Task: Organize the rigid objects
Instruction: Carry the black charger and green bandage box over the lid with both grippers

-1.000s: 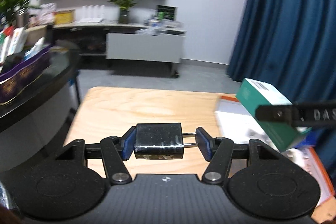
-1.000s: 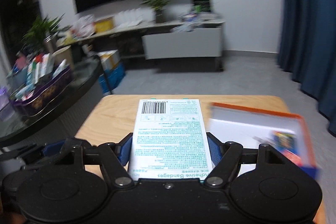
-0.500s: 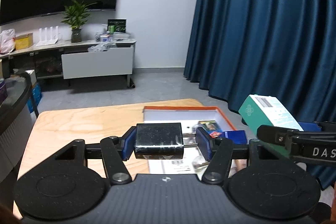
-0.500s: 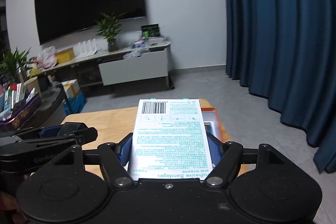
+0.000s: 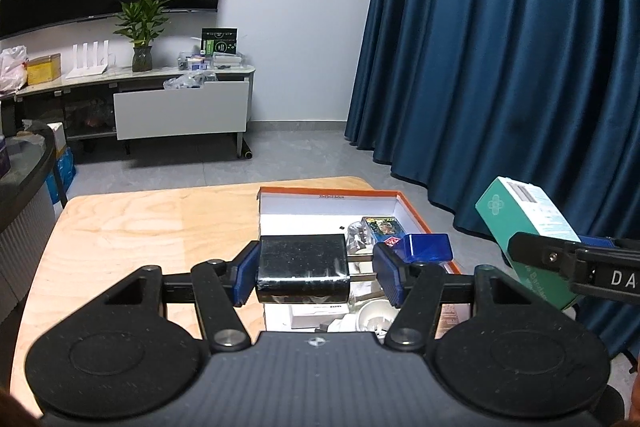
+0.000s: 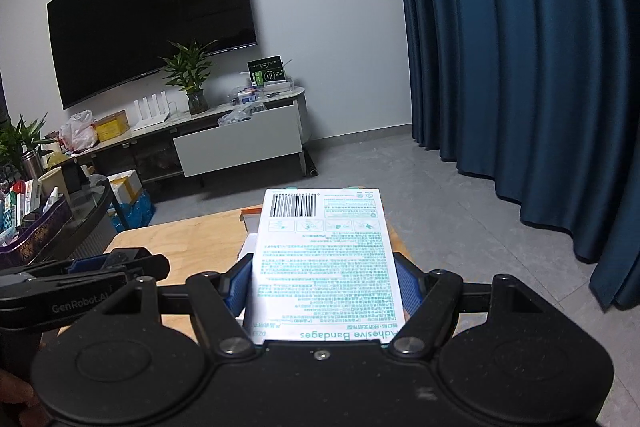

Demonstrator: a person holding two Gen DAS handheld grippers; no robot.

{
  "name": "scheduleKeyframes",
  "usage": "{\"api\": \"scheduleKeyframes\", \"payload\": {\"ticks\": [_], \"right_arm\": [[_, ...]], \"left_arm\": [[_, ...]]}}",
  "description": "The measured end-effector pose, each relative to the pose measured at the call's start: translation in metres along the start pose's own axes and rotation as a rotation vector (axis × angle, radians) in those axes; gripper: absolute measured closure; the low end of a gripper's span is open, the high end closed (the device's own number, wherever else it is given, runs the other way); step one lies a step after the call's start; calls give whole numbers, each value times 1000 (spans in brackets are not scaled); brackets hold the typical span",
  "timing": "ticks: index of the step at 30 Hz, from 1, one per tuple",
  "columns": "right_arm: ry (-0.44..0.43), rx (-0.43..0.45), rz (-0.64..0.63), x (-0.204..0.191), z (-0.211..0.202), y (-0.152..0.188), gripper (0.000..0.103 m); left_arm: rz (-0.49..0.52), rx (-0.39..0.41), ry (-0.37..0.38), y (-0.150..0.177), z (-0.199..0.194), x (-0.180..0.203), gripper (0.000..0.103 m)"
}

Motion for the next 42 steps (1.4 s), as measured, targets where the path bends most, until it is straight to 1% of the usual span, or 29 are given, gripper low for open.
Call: {"api": "scheduleKeyframes", "payload": {"ticks": [12,26,36,42], "right_arm": [[4,-21,10,3,7,8,19],[-2,-45,28,-3,21,9,19],[-12,-66,42,-7,40,2,19],[-19,-75,54,-5,56,-14,19]], "left_arm": [[-7,-7,7,4,1,1,42],[-1,-34,20,5,18,-1,42],[20,-57,30,1,34,-1,42],[25,-65,36,-7,43,-1,42]]}}
Point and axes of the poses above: each gripper's, at about its wrist camera, not at the fingertips, and z roughly the way its jaws point, x to its right, y to its underside, the point moved 7 cm from there along z, roughly the way its jaws point, and after that the axes turned 10 degrees about z, right-handed, at the moved point
